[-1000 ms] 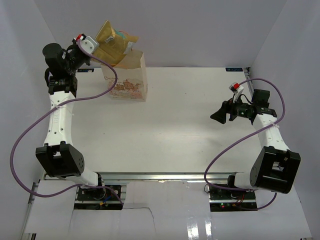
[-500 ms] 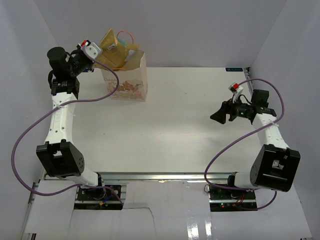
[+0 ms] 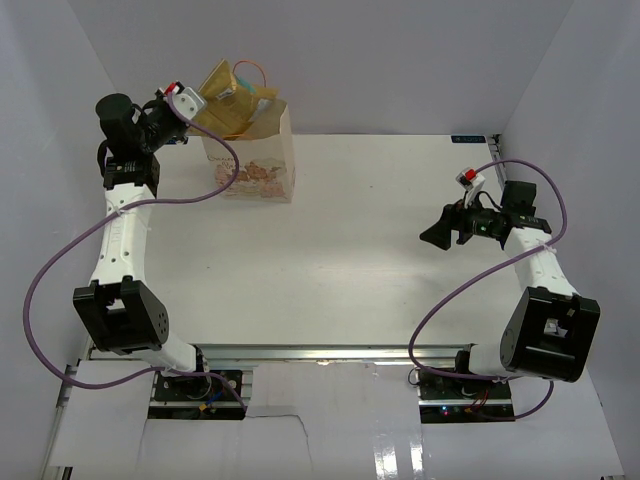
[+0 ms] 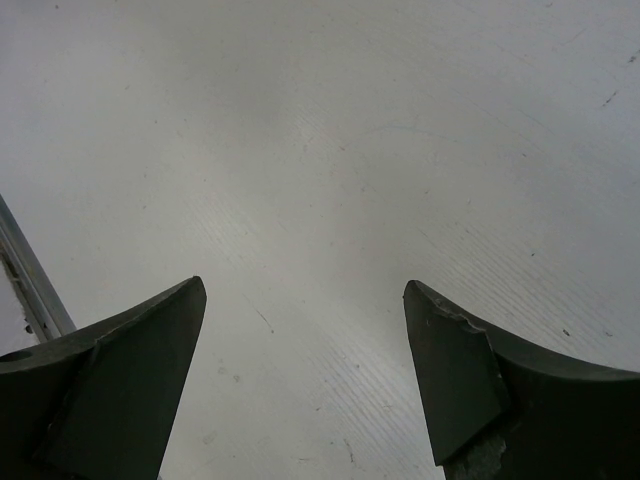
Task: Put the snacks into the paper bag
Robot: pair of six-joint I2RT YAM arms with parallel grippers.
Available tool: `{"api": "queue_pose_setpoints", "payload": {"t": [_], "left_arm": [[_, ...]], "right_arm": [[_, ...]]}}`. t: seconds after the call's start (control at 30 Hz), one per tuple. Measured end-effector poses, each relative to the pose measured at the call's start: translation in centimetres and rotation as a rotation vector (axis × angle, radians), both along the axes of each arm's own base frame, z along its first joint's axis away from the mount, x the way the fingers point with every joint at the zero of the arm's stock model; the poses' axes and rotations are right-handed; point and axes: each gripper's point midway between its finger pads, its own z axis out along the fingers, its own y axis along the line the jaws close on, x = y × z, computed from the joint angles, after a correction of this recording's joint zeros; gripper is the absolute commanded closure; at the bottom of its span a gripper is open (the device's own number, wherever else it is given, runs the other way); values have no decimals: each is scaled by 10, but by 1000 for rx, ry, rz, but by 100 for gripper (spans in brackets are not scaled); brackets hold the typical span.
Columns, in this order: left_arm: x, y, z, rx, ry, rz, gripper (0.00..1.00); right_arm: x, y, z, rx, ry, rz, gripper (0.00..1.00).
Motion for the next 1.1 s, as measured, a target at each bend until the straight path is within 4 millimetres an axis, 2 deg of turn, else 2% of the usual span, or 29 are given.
{"api": "queue_pose_setpoints", "payload": {"t": [0.43,0.5,0.67,0.73,0.87,0.9,1.1], "left_arm": [[0,-4,-12,1,14,-29,79],[0,-5,-13,-2,13,-33,74],[0,-6,-12,-8,8,-36,73],[0,-5,-10,-9,-1,-33,76],[1,-4,-6,-17,-10,-26,96],[1,-4,-6,-21,-11,-26,98],[6,-3,-8,-28,-13,-25,100]], "right_arm": [[0,0,-1,-5,-6,4,14],[0,0,-1,-5,-7,4,14],[0,0,-2,-5,-7,5,14],[-1,0,-3,-5,-3,5,14],[-2,0,-6,-3,5,5,14],[-2,0,-6,-3,4,5,14],[-2,0,-6,-4,4,5,14]]}}
